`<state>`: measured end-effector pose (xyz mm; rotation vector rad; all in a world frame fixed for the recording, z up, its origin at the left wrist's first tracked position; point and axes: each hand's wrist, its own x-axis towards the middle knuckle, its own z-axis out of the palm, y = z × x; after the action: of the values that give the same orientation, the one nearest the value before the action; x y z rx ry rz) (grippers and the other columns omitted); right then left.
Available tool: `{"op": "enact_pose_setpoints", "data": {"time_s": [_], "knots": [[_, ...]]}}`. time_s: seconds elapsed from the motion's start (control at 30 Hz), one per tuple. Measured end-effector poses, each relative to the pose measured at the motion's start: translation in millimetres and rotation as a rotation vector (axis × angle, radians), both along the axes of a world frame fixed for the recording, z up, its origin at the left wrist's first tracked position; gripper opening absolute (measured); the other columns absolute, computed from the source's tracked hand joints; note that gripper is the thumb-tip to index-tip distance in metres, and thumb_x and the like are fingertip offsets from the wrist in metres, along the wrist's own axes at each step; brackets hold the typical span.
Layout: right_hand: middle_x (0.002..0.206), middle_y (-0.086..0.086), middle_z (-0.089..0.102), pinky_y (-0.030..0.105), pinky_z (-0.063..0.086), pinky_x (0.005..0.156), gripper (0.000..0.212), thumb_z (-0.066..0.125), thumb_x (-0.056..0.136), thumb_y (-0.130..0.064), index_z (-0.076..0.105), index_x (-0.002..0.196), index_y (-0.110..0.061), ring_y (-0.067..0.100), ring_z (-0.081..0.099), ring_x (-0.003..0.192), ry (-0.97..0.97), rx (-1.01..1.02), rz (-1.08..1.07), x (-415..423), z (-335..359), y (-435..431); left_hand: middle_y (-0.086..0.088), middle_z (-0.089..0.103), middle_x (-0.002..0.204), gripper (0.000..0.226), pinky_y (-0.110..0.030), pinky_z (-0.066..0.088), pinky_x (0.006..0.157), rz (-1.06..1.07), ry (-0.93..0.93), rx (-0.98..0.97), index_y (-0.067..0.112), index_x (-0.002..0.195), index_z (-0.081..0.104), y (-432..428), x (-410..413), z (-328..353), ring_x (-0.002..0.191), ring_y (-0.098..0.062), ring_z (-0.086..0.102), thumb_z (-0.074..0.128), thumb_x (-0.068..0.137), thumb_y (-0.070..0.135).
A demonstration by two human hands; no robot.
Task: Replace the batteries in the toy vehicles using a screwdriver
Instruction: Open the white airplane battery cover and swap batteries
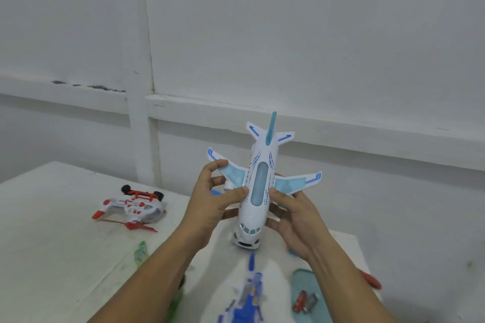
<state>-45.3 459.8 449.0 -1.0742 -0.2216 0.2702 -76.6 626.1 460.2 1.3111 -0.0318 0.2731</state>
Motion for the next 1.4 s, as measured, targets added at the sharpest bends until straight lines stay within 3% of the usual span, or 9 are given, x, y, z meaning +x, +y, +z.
{"op": "enact_pose_setpoints", "data": {"time_s": [0.23, 0.4, 0.5, 0.67, 0.83, 0.97, 1.1, 1.3, 1.4], "knots": [[0.108, 0.011, 0.073, 0.043, 0.057, 0.072, 0.042, 0.067, 0.084, -0.005, 0.057, 0.124, -0.013, 0.026, 0.067, 0.089, 0.124, 0.006, -0.023, -18.8, -15.7, 142.9, -0.007, 0.06, 0.112, 0.052, -0.03, 0.057, 0.061, 0.026, 0.07, 0.021, 0.035, 0.117, 0.056, 139.9, -16.1, -15.4, 0.095, -0.025, 0.066, 0.073, 0.081, 0.001], [0.103, 0.008, 0.074, 0.047, 0.056, 0.084, 0.038, 0.066, 0.086, -0.002, 0.058, 0.121, -0.013, 0.026, 0.066, 0.088, 0.254, -0.04, -0.045, -25.8, -31.6, 232.9, -0.001, 0.061, 0.105, 0.05, -0.03, 0.056, 0.055, 0.107, 0.136, 0.007, 0.029, 0.123, 0.054, 219.4, -32.6, -34.0, 0.08, -0.021, 0.065, 0.068, 0.086, -0.002], [0.093, 0.011, 0.07, 0.039, 0.059, 0.068, 0.038, 0.065, 0.084, 0.0, 0.059, 0.12, -0.009, 0.025, 0.064, 0.076, 0.374, -0.068, -0.028, -29.7, -42.7, 280.0, -0.001, 0.061, 0.108, 0.048, -0.033, 0.054, 0.059, 0.156, 0.193, 0.008, 0.033, 0.122, 0.054, 259.3, -43.2, -47.5, 0.084, -0.024, 0.067, 0.067, 0.087, 0.002], [0.109, 0.016, 0.067, 0.033, 0.056, 0.057, 0.055, 0.068, 0.08, -0.001, 0.049, 0.13, -0.013, 0.026, 0.065, 0.078, 0.496, -0.108, -0.03, -37.9, -69.7, 336.1, 0.0, 0.064, 0.109, 0.046, -0.037, 0.052, 0.068, 0.235, 0.29, -0.017, 0.032, 0.122, 0.054, 304.6, -60.6, -74.6, 0.083, -0.026, 0.069, 0.066, 0.088, 0.003], [0.106, 0.014, 0.07, 0.037, 0.059, 0.063, 0.057, 0.072, 0.077, 0.0, 0.049, 0.127, -0.015, 0.029, 0.07, 0.084, 0.534, -0.17, -0.001, -53.6, -95.8, 362.4, 0.005, 0.062, 0.102, 0.045, -0.035, 0.05, 0.068, 0.28, 0.396, -0.039, 0.029, 0.121, 0.054, 325.0, -77.6, -99.3, 0.082, -0.027, 0.068, 0.066, 0.087, 0.001], [0.102, 0.019, 0.071, 0.045, 0.06, 0.069, 0.059, 0.073, 0.075, 0.002, 0.047, 0.126, -0.011, 0.035, 0.072, 0.084, 0.614, -0.237, 0.017, -62.9, -119.0, 370.0, -0.006, 0.066, 0.109, 0.047, -0.034, 0.051, 0.065, 0.284, 0.475, -0.06, 0.028, 0.12, 0.054, 332.3, -89.8, -119.6, 0.077, -0.027, 0.068, 0.067, 0.085, -0.001], [0.101, 0.021, 0.071, 0.053, 0.06, 0.07, 0.06, 0.072, 0.074, 0.005, 0.046, 0.127, -0.01, 0.038, 0.073, 0.082, 0.642, -0.299, 0.018, -69.5, -133.1, 368.2, -0.008, 0.065, 0.103, 0.047, -0.029, 0.05, 0.051, 0.282, 0.544, -0.068, 0.022, 0.122, 0.053, 328.0, -96.6, -134.8, 0.066, -0.025, 0.067, 0.067, 0.086, -0.003], [0.101, 0.017, 0.07, 0.035, 0.058, 0.057, 0.05, 0.076, 0.076, 0.001, 0.051, 0.118, -0.005, 0.032, 0.07, 0.081, 0.611, -0.355, -0.075, -70.6, -141.1, 356.2, -0.015, 0.068, 0.102, 0.048, -0.039, 0.057, 0.062, 0.275, 0.573, -0.086, 0.021, 0.122, 0.053, 322.7, -93.4, -147.5, 0.076, -0.033, 0.071, 0.07, 0.084, -0.003], [0.103, 0.014, 0.067, 0.025, 0.053, 0.051, 0.061, 0.086, 0.07, -0.019, 0.051, 0.119, -0.005, 0.024, 0.063, 0.079, 0.508, -0.517, -0.128, -72.5, -144.3, 354.5, -0.018, 0.067, 0.101, 0.047, -0.036, 0.056, 0.059, 0.271, 0.573, -0.055, 0.02, 0.122, 0.053, 322.0, -91.7, -145.5, 0.074, -0.033, 0.07, 0.07, 0.083, -0.002]]}}
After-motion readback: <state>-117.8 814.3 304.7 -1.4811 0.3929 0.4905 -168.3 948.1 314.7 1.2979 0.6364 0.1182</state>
